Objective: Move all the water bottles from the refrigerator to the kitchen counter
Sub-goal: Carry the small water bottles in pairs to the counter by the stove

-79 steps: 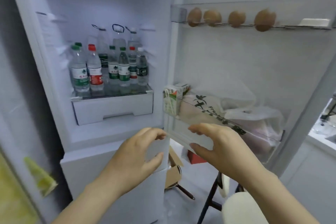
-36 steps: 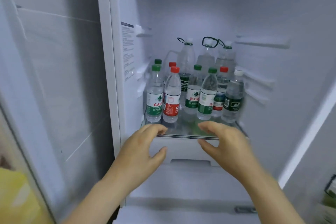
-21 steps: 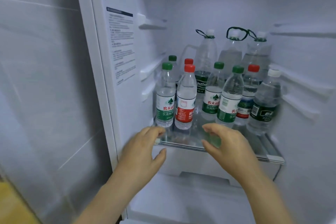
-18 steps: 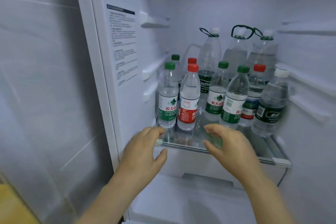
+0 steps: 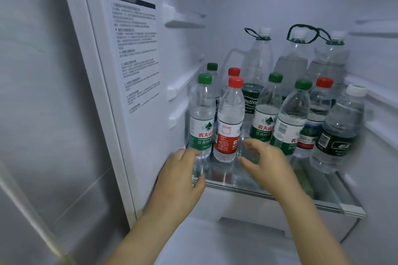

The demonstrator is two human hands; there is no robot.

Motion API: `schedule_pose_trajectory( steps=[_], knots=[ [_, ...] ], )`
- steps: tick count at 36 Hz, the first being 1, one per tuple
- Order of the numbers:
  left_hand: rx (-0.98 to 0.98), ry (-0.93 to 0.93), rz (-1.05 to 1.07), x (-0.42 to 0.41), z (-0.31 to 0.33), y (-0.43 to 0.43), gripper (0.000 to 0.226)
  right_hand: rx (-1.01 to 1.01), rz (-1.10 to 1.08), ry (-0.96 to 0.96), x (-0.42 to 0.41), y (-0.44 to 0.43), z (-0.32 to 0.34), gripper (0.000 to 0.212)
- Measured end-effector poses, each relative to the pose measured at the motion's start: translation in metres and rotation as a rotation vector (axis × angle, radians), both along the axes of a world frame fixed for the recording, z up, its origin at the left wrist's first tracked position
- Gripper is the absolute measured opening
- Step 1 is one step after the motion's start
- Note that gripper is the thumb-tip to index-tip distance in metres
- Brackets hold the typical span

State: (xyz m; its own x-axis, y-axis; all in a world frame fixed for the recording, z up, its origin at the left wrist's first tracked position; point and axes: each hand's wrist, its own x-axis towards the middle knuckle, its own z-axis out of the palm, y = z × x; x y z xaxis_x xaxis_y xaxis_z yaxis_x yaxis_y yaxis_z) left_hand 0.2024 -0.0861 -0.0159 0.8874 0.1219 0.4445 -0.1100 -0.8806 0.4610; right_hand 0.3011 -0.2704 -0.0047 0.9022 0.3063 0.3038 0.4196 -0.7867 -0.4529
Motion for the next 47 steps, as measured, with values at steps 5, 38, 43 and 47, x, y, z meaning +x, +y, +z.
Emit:
schedule_pose_trajectory(
  steps=[5,38,43,47],
  knots=[
    [-0.055,-0.001,0.042,0.015,-0.005,0.001,0.049,0.043,0.030,0.028,0.019,0.012,0.000,0.061],
    [-0.260,-0.063,0.192,0.092,-0.016,0.002,0.082,0.497,0.096,0.215,0.073,0.002,-0.024,0.066],
    [-0.316,-0.090,0.199,0.103,-0.019,0.001,0.073,0.497,0.096,0.223,0.074,0.001,-0.025,0.065],
    [-0.346,-0.100,0.211,0.109,-0.021,0.001,0.069,0.487,0.091,0.217,0.074,0.001,-0.026,0.064]
  ],
)
